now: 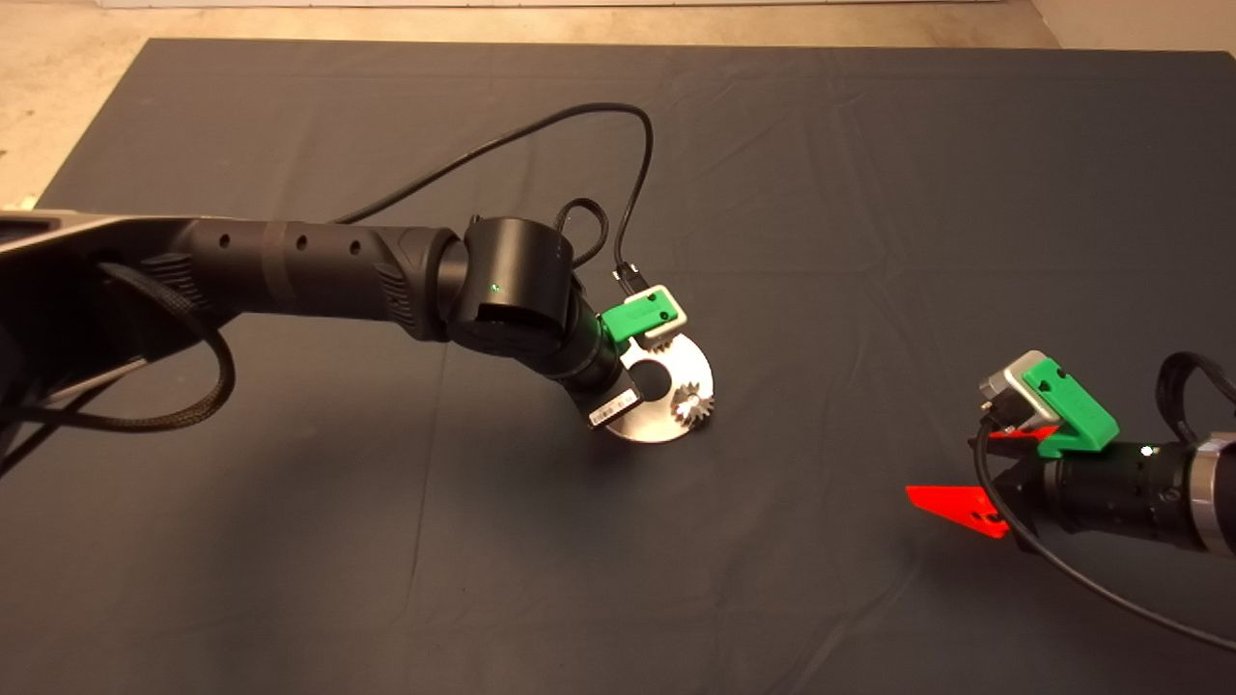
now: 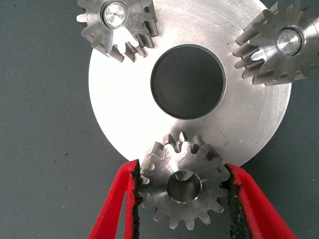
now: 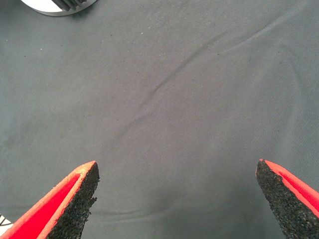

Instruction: Install three planetary gears onto the carrier pins

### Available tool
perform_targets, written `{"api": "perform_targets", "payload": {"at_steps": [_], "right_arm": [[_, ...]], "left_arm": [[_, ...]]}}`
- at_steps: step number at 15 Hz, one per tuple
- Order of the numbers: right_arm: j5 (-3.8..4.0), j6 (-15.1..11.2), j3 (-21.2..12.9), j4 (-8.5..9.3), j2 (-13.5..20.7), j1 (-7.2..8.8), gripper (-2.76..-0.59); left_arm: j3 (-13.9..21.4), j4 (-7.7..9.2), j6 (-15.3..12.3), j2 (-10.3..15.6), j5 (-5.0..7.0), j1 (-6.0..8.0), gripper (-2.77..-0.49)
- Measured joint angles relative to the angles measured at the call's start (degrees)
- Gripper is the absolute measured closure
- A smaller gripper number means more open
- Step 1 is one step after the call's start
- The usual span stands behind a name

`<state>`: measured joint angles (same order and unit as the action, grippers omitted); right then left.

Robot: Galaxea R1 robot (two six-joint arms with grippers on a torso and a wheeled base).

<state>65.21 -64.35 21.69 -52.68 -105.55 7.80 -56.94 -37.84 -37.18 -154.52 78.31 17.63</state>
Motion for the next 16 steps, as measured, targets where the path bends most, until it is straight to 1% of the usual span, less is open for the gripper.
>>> {"api": "perform_targets", "payload": {"at_steps": [2, 5, 16], "right_arm": [[-0.02, 0.00, 0.00, 0.00, 0.00, 0.00, -2.36], [-0.02, 0.00, 0.00, 0.00, 0.00, -0.01, -2.36], [-0.05, 0.00, 0.00, 0.00, -0.08, 0.00, -2.36]], "left_arm": [[-0.05, -0.06, 0.01, 0.10, -0.04, 0.00, -0.87], [-0.05, -0.09, 0.83, 0.13, -0.15, 0.00, -0.87], [0.09, -0.09, 0.85, 0.57, -0.15, 0.00, -0.87]]}}
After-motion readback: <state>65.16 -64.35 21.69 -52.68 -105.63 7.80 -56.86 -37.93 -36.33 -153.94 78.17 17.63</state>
